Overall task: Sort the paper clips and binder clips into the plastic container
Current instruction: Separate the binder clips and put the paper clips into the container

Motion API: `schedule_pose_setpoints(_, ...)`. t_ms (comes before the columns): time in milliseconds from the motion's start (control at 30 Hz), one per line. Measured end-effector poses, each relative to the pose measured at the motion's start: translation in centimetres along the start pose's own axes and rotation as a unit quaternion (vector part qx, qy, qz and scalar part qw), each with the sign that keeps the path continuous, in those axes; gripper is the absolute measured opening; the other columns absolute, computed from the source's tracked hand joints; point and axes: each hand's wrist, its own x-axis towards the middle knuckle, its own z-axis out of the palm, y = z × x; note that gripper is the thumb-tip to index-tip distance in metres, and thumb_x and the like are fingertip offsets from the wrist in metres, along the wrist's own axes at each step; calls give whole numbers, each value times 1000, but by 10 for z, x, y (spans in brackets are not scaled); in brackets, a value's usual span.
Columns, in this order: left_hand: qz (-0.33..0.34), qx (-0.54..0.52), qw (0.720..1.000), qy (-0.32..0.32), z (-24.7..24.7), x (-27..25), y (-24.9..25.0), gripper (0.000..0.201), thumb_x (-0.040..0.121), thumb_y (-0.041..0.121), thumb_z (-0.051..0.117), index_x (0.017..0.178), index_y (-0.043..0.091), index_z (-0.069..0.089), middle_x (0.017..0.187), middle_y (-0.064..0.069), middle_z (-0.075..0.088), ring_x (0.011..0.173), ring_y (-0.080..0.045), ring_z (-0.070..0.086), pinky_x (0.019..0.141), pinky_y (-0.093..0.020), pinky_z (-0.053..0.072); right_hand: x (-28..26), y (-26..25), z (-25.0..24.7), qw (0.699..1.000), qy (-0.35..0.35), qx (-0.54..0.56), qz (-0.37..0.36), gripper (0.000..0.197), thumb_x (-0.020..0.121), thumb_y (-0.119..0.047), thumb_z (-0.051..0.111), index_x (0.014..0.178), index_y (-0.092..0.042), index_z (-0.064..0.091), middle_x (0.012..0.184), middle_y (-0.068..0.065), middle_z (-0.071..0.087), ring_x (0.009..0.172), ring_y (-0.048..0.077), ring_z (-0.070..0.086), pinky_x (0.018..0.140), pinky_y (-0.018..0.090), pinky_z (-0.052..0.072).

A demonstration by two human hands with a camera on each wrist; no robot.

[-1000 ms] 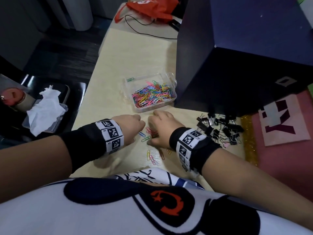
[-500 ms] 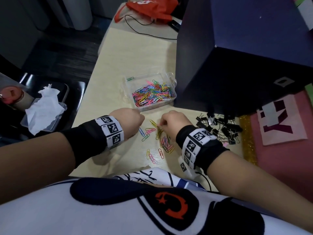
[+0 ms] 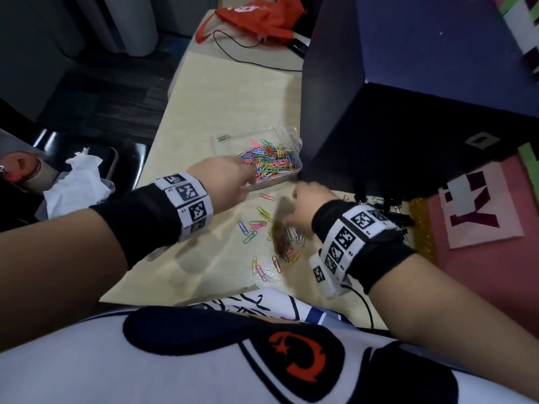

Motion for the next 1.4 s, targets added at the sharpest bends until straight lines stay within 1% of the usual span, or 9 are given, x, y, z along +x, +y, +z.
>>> schedule_pose_setpoints(100, 36, 46, 989, -139, 25, -7, 10, 36, 89, 31, 54, 125, 26, 53, 119, 1, 53, 110, -22, 55, 89, -37, 50, -5, 4, 33, 995, -73, -16, 67, 75, 72, -46, 74, 130, -14, 41, 126, 10, 41, 114, 30, 51, 92, 39, 49)
schedule_pose_setpoints(200, 62, 101, 974, -191, 45, -9, 18, 48, 85, 38, 61, 128, 22, 48, 120, -3, 49, 110, -26, 54, 89, -40, 50, -6, -2, 53, 997, -46, 45, 35, 77, 70, -32, 80, 130, -12, 35, 126, 10, 34, 111, 32, 54, 93, 40, 49)
schedule_pose_setpoints(333, 48, 113, 978, -166, 49, -7, 24, 26, 93, 27, 49, 117, 17, 53, 110, -6, 53, 102, -28, 57, 79, -38, 51, -5, -6, 62, 998, -6, 54, -45, 41, 85, -8, 57, 123, -13, 45, 119, 10, 38, 105, 34, 54, 93, 40, 47)
schedule_pose_setpoints(433, 38, 130, 978, -157, 51, -7, 26, 19, 96, 19, 43, 109, 15, 55, 103, -6, 55, 95, -27, 59, 71, -37, 47, 0, -3, 64, 996, 10, 59, -67, 36, 87, -3, 48, 121, -14, 50, 117, 11, 43, 102, 33, 55, 91, 37, 47)
schedule_pose_setpoints(667, 25, 104, 983, -152, 48, -8, 22, 11, 92, 19, 50, 99, 17, 57, 99, -5, 59, 89, -27, 60, 77, -37, 53, 12, 2, 50, 995, 32, 91, -39, 19, 85, -9, 56, 96, -24, 61, 109, 4, 57, 103, 24, 55, 87, 27, 44)
schedule_pose_setpoints(767, 27, 72, 991, -107, 38, -8, 20, 15, 94, 20, 44, 99, 17, 59, 100, -5, 60, 91, -27, 59, 75, -33, 48, 16, 0, 34, 993, 59, 99, -38, 10, 86, -14, 59, 84, -24, 58, 87, -6, 58, 97, 20, 58, 76, 24, 41)
schedule_pose_setpoints(1067, -26, -29, 997, 72, -16, 13, -2, 25, 92, 25, 55, 113, 16, 65, 108, -11, 66, 102, -31, 60, 87, -36, 46, 28, -17, -29, 938, 218, 267, -45, 18, 84, -31, 69, 98, -21, 65, 91, -4, 65, 88, 15, 60, 81, 23, 46)
schedule_pose_setpoints(1267, -17, -33, 998, 47, -5, 6, 0, 31, 90, 18, 52, 120, 19, 60, 114, -7, 59, 108, -29, 57, 88, -35, 45, 22, -2, -18, 967, 193, 164, -32, 35, 89, -31, 61, 122, -18, 58, 121, 8, 59, 110, 25, 57, 95, 31, 44)
schedule_pose_setpoints(1400, 37, 10, 997, -67, 28, 1, 12, 34, 92, 15, 47, 124, 21, 56, 124, -3, 54, 113, -27, 55, 91, -36, 48, 16, 11, 15, 995, 42, 84, 15, 28, 92, -25, 54, 118, -17, 59, 119, 7, 62, 109, 25, 58, 88, 28, 45)
